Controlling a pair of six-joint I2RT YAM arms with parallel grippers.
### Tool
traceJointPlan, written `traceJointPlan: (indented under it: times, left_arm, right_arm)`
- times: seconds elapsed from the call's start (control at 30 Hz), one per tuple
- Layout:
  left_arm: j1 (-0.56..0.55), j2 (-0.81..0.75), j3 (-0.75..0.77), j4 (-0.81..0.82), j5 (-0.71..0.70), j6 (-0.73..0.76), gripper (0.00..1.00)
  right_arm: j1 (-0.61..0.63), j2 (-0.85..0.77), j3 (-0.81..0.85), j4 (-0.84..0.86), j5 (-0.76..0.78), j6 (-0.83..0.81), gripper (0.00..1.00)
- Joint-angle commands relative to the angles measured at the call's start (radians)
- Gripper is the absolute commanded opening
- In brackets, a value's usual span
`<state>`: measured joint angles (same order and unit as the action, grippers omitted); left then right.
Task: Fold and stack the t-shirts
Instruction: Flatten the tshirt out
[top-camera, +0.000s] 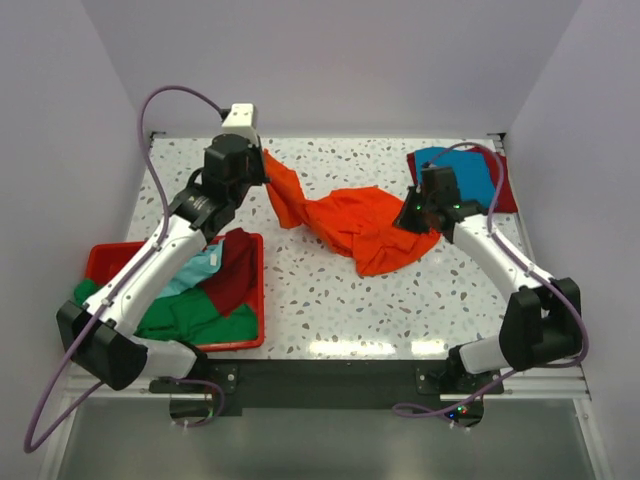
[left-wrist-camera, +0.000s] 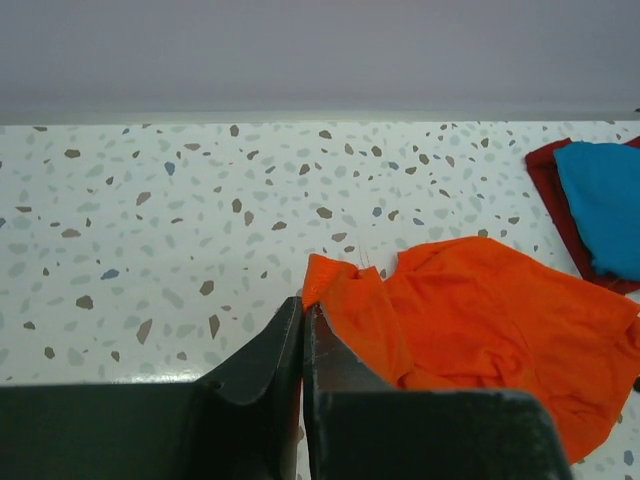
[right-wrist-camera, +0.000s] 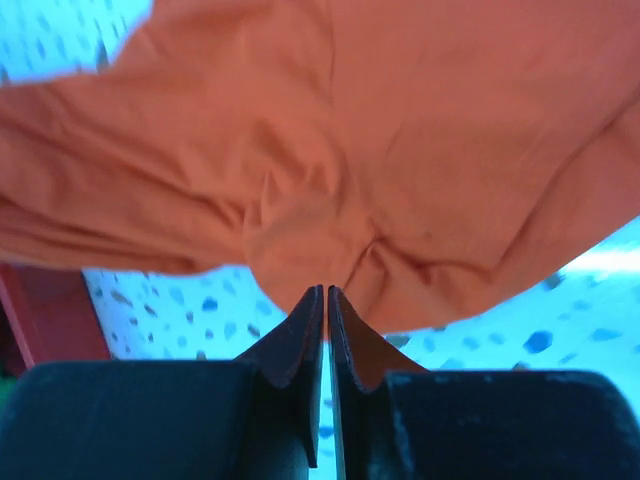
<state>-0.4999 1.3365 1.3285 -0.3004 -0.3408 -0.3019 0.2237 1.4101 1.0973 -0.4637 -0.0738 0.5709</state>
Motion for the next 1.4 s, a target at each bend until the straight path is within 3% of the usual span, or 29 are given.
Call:
traceJointPlan:
  times: [0.0, 0.07, 0.23, 0.33, 0.57, 0.7, 0.8, 0.93, 1.07, 1.2, 1.37]
  left_arm:
    - [0.001, -0.002, -0.031, 0.037, 0.005, 0.020, 0.05]
    - [0.001, -0.010, -0.038, 0.030, 0.011, 0.017, 0.05]
    - [0.001, -0.017, -0.071, 0.027, 0.023, -0.011, 0.03]
    - [0.001, -0.019, -0.083, 0.029, 0.033, -0.025, 0.03]
    - [0.001, -0.030, -0.091, 0.021, 0.019, -0.014, 0.03]
    - [0.001, -0.033, -0.086, 0.020, 0.011, -0.003, 0.03]
    - [0.003, -0.037, -0.072, 0.014, 0.006, 0.000, 0.03]
    - [0.014, -0.063, 0.001, -0.023, -0.030, 0.001, 0.02]
    - [0.018, -0.103, 0.106, -0.046, -0.073, 0.020, 0.00]
    - [0.027, -0.164, 0.129, -0.048, -0.128, 0.015, 0.00]
    - [0.027, -0.296, 0.092, -0.011, -0.231, 0.000, 0.00]
  right_arm:
    - [0.095, 0.015, -0.065, 0.017, -0.024, 0.040, 0.18]
    - [0.129, 0.032, -0.092, 0.045, -0.017, 0.066, 0.37]
    - [0.215, 0.102, -0.086, 0.054, -0.001, 0.058, 0.68]
    - [0.282, 0.157, -0.056, 0.045, 0.061, 0.037, 0.74]
    - [0.351, 0.303, 0.028, 0.007, 0.189, -0.009, 0.74]
    - [0.352, 0.369, 0.061, 0.004, 0.227, -0.023, 0.63]
    - [0.352, 0.400, 0.098, -0.041, 0.291, -0.034, 0.43]
    - [0.336, 0.287, 0.148, -0.116, 0.377, -0.058, 0.00]
    - [0.260, 0.129, 0.210, -0.205, 0.370, -0.074, 0.00]
    - [0.102, -0.032, 0.266, -0.248, 0.306, -0.103, 0.00]
    - [0.072, -0.134, 0.447, -0.355, 0.400, -0.193, 0.00]
